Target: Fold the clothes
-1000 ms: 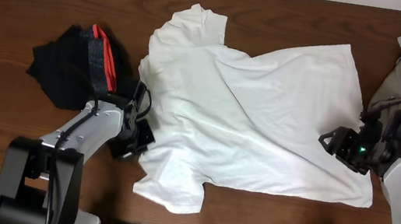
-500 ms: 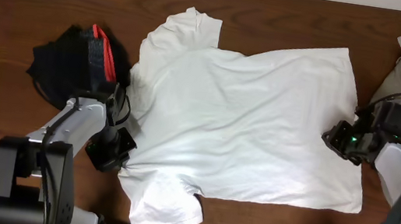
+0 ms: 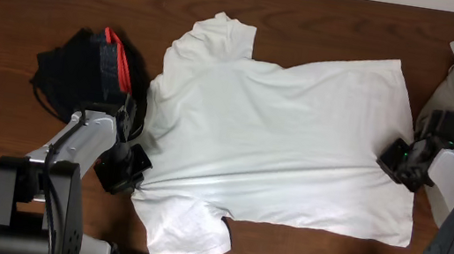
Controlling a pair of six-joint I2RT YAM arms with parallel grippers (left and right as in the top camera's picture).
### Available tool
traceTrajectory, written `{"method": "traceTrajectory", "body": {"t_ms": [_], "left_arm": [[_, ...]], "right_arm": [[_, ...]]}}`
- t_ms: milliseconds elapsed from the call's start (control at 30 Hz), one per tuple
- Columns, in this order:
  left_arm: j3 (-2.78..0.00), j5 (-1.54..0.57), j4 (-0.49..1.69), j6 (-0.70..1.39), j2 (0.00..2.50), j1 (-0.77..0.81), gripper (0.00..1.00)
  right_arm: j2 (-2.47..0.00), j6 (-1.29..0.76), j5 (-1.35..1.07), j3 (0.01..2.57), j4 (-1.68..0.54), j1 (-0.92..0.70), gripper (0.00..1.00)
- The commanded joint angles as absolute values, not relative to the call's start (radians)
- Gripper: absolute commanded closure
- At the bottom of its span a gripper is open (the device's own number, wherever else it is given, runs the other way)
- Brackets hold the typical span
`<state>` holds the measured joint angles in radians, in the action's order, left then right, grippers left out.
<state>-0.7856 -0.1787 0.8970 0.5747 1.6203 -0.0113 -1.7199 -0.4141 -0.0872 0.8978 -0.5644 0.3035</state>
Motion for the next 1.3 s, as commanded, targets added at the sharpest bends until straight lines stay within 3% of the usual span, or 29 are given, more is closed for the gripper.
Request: {"method": "traceTrajectory", "body": {"t_ms": [0, 100, 167, 267, 367, 533, 633, 833, 1067, 1267], "left_arm": [[-0.801, -0.144, 0.908, 0.500, 1.593, -0.017, 0.94], [-0.838, -0.145, 0.933, 0.462, 1.553, -0.017, 0.94], [-0.876, -0.146, 0.962, 0.431, 1.510, -0.016, 0.91], [-0.956, -0.147, 0.995, 0.355, 1.432, -0.014, 0.78], [-1.028, -0.166, 0.978, 0.274, 1.368, 0.004, 0.72], [-1.073, -0.194, 0.807, 0.172, 1.354, 0.076, 0.70], [-1.073, -0.194, 0.698, 0.134, 1.409, 0.112, 0.73], [-1.073, -0.199, 0.434, 0.102, 1.599, 0.163, 0.87], [-1.073, -0.197, 0.153, 0.075, 1.798, 0.181, 0.91], [-1.073, -0.103, 0.097, 0.075, 1.899, 0.180, 0.92]], "right_arm": [[-1.746, -0.332, -0.043, 0.916, -0.599, 0.337, 0.85], [-1.702, -0.226, -0.248, 0.965, -0.623, 0.336, 0.66], [-1.661, -0.194, -0.348, 0.992, -0.638, 0.337, 0.61], [-1.576, -0.185, -0.448, 1.037, -0.659, 0.337, 0.56], [-1.501, -0.197, -0.525, 1.060, -0.657, 0.334, 0.60], [-1.465, -0.250, -0.527, 1.068, -0.636, 0.295, 0.72], [-1.488, -0.250, -0.494, 1.068, -0.626, 0.247, 0.74], [-1.617, -0.250, -0.415, 1.068, -0.519, 0.128, 0.77], [-1.854, -0.301, -0.367, 1.068, -0.334, 0.078, 0.87], [-1.951, -0.302, -0.250, 1.068, -0.335, 0.081, 0.90]]}}
